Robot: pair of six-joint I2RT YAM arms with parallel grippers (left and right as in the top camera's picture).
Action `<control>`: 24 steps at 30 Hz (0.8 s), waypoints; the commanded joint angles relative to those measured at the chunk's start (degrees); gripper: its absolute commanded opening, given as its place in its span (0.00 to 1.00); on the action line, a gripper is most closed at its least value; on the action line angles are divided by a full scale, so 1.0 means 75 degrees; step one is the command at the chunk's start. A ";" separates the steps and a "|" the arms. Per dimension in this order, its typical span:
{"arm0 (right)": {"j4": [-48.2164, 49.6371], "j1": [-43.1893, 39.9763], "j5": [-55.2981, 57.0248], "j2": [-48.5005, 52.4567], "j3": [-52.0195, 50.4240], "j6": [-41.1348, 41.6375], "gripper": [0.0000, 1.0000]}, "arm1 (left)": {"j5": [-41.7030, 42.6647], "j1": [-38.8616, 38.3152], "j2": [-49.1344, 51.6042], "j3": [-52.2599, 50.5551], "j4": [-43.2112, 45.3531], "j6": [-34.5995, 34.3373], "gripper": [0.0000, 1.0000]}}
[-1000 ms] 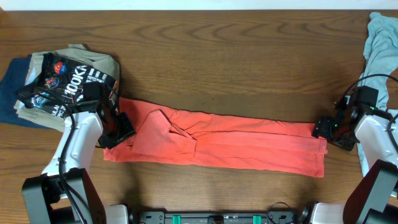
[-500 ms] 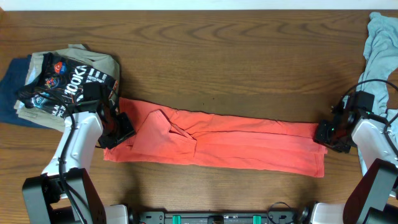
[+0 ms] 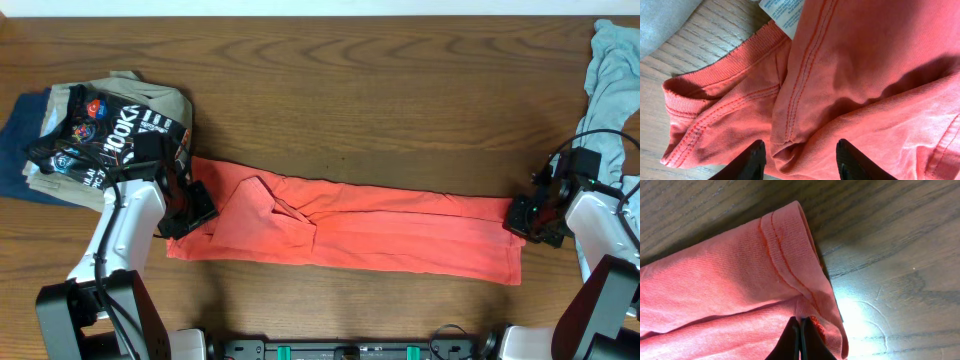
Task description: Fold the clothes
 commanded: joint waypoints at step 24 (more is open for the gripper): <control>0.0778 -0.0079 -0.2084 -0.0691 0.2253 -0.0055 0.01 | -0.0067 0.0032 0.0032 -0.0070 -0.0032 0.0038 0.48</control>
